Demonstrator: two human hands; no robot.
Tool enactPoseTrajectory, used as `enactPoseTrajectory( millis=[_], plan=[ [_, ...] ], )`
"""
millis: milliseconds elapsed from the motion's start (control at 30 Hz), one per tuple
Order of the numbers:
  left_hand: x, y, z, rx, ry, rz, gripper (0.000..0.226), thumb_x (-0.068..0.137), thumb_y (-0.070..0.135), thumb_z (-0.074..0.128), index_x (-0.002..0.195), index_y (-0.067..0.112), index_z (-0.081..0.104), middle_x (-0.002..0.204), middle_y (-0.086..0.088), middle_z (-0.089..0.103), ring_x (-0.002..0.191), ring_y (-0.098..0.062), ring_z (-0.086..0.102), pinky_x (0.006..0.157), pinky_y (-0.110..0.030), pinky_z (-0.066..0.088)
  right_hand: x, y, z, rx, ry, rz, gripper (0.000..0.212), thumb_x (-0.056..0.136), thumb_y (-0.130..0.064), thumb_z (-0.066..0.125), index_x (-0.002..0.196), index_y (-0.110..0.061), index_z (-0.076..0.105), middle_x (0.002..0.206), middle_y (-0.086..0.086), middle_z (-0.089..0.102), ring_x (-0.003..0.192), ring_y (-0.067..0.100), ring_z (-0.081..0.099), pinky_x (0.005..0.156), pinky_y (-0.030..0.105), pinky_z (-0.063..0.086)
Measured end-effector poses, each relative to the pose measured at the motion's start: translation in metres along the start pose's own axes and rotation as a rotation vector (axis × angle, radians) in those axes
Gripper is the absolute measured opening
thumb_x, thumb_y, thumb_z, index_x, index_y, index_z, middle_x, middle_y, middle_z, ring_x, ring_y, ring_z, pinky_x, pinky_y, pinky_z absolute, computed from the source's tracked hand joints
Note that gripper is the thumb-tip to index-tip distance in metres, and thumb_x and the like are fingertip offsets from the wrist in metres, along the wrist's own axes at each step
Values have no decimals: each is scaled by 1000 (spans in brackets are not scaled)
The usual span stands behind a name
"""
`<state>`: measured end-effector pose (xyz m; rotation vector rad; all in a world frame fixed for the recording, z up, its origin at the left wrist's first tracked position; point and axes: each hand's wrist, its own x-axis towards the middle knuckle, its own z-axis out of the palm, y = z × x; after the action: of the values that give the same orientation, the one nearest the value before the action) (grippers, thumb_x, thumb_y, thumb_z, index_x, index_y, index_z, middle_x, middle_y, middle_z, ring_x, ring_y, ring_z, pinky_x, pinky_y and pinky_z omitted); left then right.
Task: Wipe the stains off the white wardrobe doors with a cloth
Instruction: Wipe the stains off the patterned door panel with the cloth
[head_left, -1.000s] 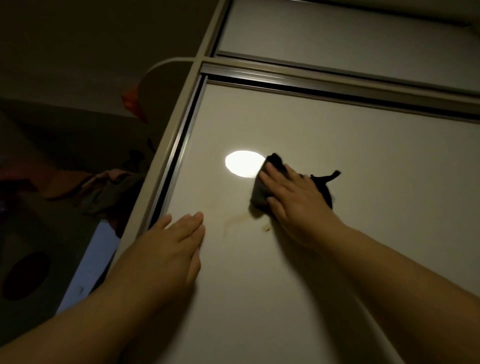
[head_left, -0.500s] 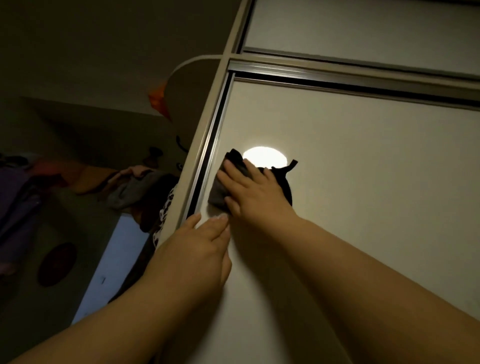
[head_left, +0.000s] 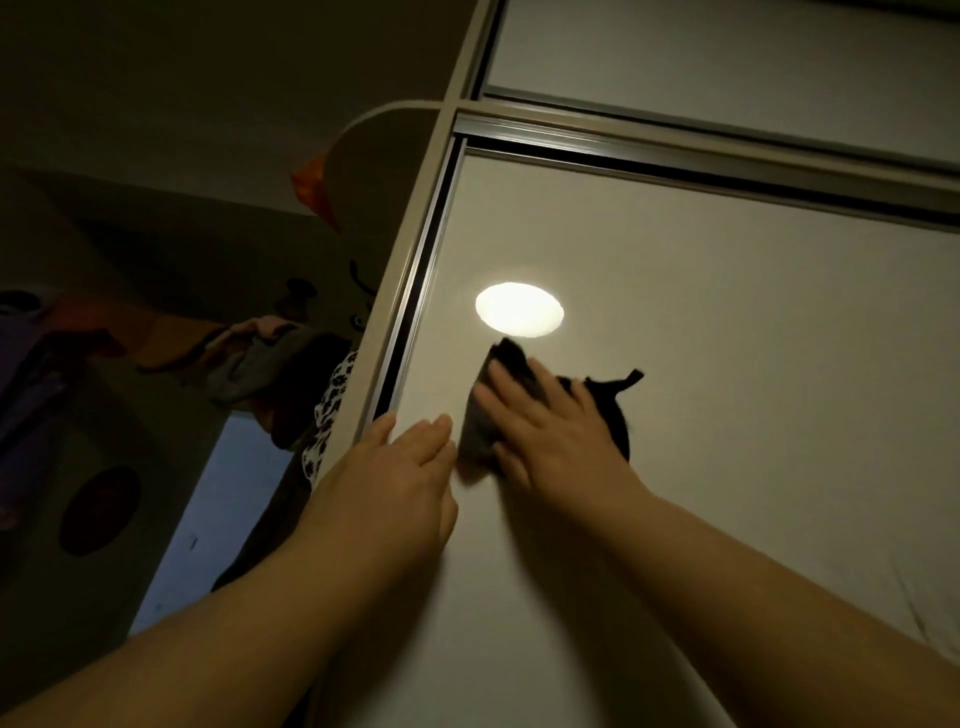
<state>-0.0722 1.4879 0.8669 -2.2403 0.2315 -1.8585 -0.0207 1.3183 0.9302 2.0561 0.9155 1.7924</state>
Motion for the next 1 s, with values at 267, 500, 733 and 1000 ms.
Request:
enactPoseTrajectory(
  millis=[267, 500, 733, 1000],
  plan=[
    [-7, 0, -4, 54, 12, 32, 49, 78, 26, 33, 103, 6, 70, 112, -12, 66, 98, -21, 65, 92, -54, 32, -51, 77, -13, -20, -47, 95, 57, 90, -45, 25, 145, -33, 23, 152, -8, 12, 140, 27, 20, 104, 53, 27],
    [-22, 10, -11, 8, 49, 70, 47, 82, 28, 35, 111, 8, 67, 121, -10, 62, 107, -20, 60, 93, -57, 31, 34, 44, -14, 44, -12, 280, 54, 98, -42, 25, 148, -35, 7, 157, -9, -6, 143, 21, -8, 111, 49, 5],
    [-11, 0, -9, -32, 79, -50, 52, 83, 29, 34, 120, 1, 57, 125, -20, 57, 112, -32, 56, 99, -47, 29, -1, -29, 9, 31, 16, -134, 60, 86, -48, 23, 140, -28, 38, 151, -4, 31, 139, 30, 24, 106, 55, 20],
    [3, 17, -13, -17, 46, -11, 56, 81, 27, 32, 126, -1, 51, 134, -20, 49, 121, -32, 48, 101, -51, 24, -53, -4, 14, 30, 14, -267, 53, 87, -45, 36, 139, -33, 35, 148, -8, 35, 137, 24, 30, 106, 48, 24]
  ],
)
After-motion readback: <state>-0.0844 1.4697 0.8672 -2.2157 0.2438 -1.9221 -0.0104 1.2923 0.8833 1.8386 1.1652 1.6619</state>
